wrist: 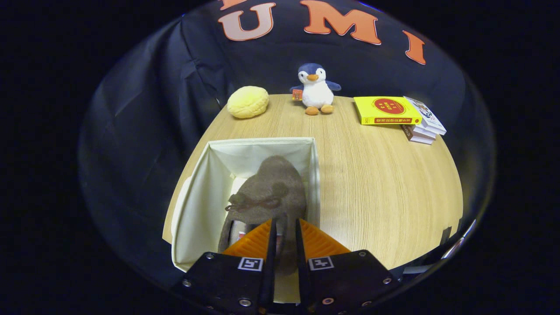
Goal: Open the storage box then place both shoes into the box .Put the left shoe in first, then the right shoe, with the right side of both shoes facing outward in a uniform manner.
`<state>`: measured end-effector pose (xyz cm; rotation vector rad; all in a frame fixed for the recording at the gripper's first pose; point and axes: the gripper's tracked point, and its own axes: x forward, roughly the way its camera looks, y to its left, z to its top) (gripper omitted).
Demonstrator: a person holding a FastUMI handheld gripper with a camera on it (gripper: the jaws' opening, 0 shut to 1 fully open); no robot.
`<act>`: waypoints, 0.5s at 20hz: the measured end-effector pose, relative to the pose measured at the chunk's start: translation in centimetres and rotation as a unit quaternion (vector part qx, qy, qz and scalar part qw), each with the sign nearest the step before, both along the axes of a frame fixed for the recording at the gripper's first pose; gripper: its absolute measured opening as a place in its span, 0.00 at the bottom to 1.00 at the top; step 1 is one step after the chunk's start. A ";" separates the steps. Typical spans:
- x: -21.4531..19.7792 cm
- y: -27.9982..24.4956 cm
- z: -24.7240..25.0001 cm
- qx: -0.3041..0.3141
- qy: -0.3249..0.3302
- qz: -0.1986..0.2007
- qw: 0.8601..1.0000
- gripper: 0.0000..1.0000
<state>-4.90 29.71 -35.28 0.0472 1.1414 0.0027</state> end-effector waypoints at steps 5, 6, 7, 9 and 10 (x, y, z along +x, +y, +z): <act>0.7 -1.2 3.1 0.021 -0.039 0.003 0.999 0.32; 0.9 -1.8 4.2 0.025 -0.055 0.002 0.998 0.34; 1.3 -2.4 5.2 0.028 -0.073 0.003 0.997 0.38; 2.3 -4.0 7.7 0.031 -0.116 0.002 0.993 0.45; 2.8 -5.2 9.0 0.032 -0.140 -0.001 0.990 0.50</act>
